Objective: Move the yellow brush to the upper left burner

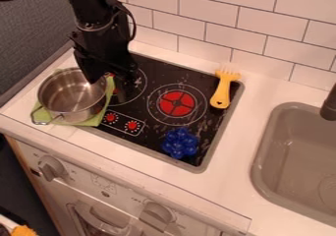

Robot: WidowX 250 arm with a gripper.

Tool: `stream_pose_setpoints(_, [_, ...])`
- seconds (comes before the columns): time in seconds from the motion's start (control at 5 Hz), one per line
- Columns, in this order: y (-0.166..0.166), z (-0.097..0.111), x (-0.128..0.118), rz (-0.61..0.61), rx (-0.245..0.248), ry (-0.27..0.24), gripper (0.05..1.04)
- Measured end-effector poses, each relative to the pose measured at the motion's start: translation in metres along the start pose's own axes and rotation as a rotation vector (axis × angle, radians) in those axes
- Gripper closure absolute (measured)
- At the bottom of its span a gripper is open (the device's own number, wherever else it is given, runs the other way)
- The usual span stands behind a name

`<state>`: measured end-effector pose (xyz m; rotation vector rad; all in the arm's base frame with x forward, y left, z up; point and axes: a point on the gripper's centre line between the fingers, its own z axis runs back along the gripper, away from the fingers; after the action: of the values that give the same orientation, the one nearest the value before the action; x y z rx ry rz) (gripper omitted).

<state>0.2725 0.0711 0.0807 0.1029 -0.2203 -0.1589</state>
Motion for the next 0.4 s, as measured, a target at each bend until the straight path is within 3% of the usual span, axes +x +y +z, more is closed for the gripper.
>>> stream_pose_setpoints(0.2, [-0.002, -0.007, -0.003, 0.012, -0.012, 0.027, 0.083])
stream_pose_setpoints(0.4, [-0.014, -0.022, 0.033, 0.068, -0.011, 0.023, 0.083])
